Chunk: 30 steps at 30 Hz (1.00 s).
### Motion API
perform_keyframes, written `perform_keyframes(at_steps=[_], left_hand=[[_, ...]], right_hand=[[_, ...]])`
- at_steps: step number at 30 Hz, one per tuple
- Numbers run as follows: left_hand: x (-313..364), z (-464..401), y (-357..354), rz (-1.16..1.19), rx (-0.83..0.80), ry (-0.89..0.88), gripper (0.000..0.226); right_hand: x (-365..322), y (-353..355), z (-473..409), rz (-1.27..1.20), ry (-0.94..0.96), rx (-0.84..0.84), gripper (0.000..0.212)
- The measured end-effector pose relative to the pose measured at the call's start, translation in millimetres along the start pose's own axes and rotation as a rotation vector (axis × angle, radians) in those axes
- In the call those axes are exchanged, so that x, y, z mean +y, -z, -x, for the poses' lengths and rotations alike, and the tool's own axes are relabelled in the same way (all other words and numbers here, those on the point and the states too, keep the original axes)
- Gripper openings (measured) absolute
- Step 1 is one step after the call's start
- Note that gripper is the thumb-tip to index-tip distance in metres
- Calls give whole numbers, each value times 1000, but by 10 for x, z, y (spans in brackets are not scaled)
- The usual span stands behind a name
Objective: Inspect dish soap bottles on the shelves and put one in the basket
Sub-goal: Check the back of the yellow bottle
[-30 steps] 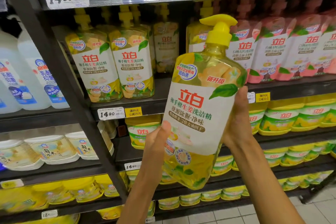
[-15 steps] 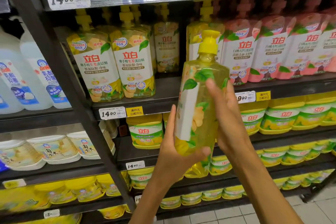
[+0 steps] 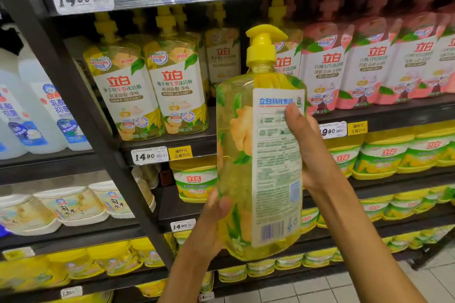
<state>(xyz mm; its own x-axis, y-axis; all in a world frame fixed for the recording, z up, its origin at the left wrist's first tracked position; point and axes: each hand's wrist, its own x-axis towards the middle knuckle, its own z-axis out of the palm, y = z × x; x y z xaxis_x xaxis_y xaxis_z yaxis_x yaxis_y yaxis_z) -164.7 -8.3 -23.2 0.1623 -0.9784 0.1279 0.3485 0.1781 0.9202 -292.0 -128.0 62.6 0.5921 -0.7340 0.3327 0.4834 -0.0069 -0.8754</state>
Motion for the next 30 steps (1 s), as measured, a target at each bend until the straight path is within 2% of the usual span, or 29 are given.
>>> perform_keyframes(at_steps=[2, 5, 6, 8, 11, 13, 16, 18, 19, 20, 23, 25, 27, 28, 30], left_hand=[[34, -63, 25, -106, 57, -29, 70], [32, -136, -67, -237, 146, -36, 92], [-7, -137, -103, -274, 159, -70, 90], [-48, -144, -153, -267, 211, -101, 70], [-52, -168, -142, -181, 224, -84, 44], [-11, -159, -136, -138, 173, -23, 30], [16, -152, -118, -91, 144, 3, 35], [-9, -146, -116, -124, 132, -13, 36], [-18, -157, -104, -158, 129, -20, 36], [-2, -161, -98, -201, 132, -28, 38], [89, -238, -100, -317, 156, -100, 60], [147, -272, -181, -371, 152, -148, 74], [122, -274, -251, -448, 118, -131, 105], [90, -268, -272, -447, 101, -115, 107], [48, -252, -304, -397, 82, -77, 85]], right_hand=[[-12, -9, 42, 60, 61, 47, 81], [-31, -80, 47, 236, 98, 153, 84], [-26, -109, 45, 269, 98, 178, 87], [-30, -115, 41, 277, 89, 175, 88], [-101, 8, 31, 157, 102, 74, 81], [-159, 57, 3, 177, 87, 30, 92], [-117, 47, -42, 138, -53, -31, 114], [-59, -4, -24, 1, -196, 1, 131], [-33, -13, -15, -30, -204, 34, 136], [-14, -15, -7, -36, -179, 67, 134], [5, -36, 18, 8, -32, 157, 88], [39, -58, 21, 101, 29, 244, 93], [78, -82, 9, 125, 80, 278, 96], [85, -102, 3, 142, 87, 279, 94], [92, -99, -16, 181, 63, 271, 93]])
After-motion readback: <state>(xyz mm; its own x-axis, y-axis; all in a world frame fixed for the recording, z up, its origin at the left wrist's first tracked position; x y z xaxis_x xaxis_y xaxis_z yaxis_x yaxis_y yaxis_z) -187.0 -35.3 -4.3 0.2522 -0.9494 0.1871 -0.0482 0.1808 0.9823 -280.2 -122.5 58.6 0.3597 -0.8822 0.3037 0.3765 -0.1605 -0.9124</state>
